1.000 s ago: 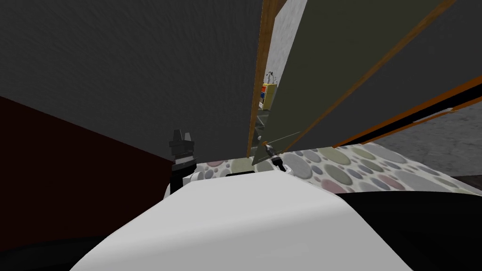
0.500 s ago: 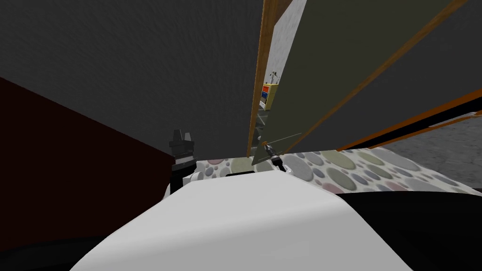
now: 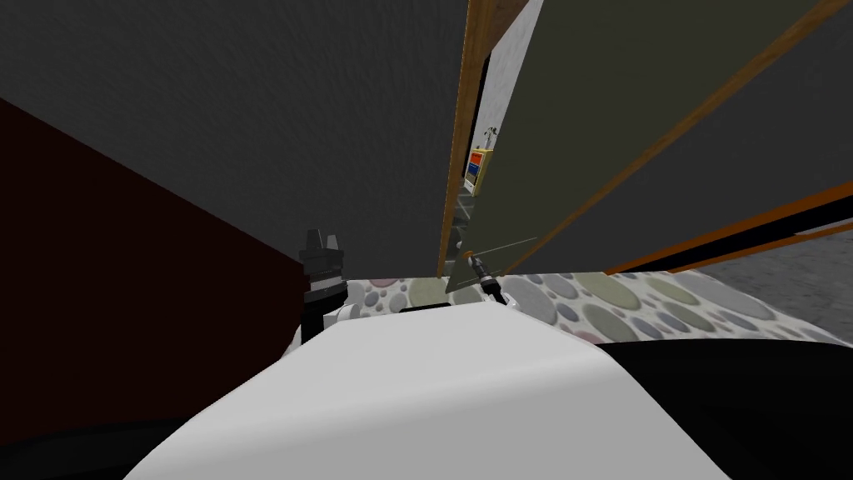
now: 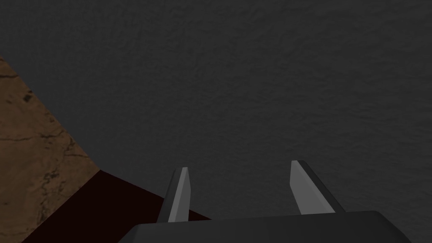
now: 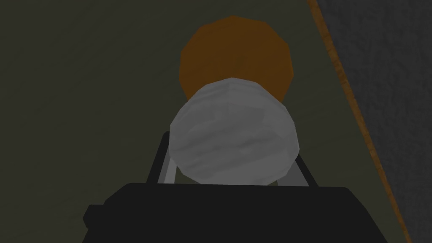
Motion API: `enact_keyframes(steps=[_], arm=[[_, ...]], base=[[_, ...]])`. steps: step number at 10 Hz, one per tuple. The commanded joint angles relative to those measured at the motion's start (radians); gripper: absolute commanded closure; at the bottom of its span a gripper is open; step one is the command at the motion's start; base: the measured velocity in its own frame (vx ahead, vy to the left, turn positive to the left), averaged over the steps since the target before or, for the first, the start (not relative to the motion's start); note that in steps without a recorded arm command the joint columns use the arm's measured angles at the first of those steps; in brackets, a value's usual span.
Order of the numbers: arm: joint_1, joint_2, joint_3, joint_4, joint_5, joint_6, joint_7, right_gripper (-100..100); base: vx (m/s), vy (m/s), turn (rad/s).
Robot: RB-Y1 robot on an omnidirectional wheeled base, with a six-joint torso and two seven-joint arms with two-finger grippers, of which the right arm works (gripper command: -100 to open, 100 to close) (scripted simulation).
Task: Pull the door open
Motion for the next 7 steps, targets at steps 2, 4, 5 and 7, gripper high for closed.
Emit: enact_keyframes(steps=[2, 4, 5, 7], arm=[[0.011, 0.013, 0.015, -0.014, -0.007, 0.003, -0.058, 100], [0.018, 0.014, 0.020, -0.021, -0.024, 0.007, -0.116, 100], [0.018, 0.014, 0.020, -0.021, -0.024, 0.007, -0.129, 100], [0.024, 0.015, 0.025, -0.028, -0.040, 0.010, -0.190, 100]], base=[[-0.031, -0.030, 0.043], [-0.040, -0.042, 0.099], [-0.039, -0.032, 0.046], [-0.042, -0.034, 0.073]])
